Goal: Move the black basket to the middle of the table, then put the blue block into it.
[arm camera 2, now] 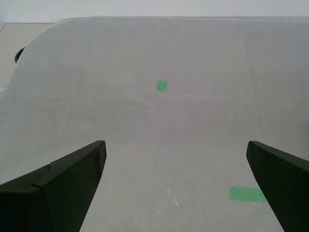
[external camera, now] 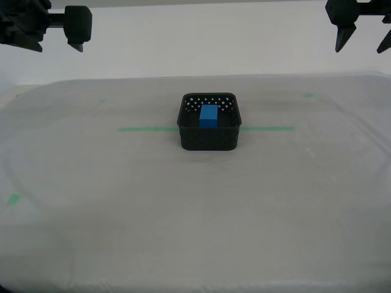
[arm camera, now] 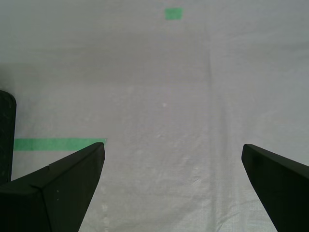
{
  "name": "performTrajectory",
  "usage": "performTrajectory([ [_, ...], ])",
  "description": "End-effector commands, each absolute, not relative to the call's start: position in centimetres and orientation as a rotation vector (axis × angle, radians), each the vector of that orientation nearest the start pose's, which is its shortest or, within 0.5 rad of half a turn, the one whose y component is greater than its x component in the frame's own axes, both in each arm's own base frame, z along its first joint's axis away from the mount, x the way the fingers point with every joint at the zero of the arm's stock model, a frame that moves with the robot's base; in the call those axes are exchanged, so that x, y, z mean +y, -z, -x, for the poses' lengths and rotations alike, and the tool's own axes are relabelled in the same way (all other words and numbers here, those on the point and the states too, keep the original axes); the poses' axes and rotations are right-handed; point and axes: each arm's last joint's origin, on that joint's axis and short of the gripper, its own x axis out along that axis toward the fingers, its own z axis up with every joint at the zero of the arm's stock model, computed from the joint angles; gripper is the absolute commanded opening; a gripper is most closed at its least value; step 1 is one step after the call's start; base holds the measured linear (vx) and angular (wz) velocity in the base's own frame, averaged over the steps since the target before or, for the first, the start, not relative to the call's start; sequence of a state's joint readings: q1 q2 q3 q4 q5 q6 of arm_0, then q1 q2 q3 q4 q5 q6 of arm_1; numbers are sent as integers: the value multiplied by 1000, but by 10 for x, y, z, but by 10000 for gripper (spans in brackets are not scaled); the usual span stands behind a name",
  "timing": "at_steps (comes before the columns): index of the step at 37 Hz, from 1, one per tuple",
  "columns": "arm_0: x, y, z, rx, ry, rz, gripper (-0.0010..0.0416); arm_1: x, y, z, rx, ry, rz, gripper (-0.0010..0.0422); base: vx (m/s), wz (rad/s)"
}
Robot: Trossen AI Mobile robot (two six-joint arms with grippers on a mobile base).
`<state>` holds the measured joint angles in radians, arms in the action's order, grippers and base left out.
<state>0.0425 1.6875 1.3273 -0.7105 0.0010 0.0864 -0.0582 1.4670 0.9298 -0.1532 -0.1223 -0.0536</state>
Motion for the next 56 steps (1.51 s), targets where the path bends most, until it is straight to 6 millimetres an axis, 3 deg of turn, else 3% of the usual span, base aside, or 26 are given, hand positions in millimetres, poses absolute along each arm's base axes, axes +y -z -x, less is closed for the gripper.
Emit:
performTrajectory([
  [1,14,-251,-347,1070,9,-55,399,-14,-231,-308,682,-82,-9,400,0,0],
  [56,15,-251,-347,1070,8,-54,398,-14,-231,-308,682,-81,-9,400,0,0],
])
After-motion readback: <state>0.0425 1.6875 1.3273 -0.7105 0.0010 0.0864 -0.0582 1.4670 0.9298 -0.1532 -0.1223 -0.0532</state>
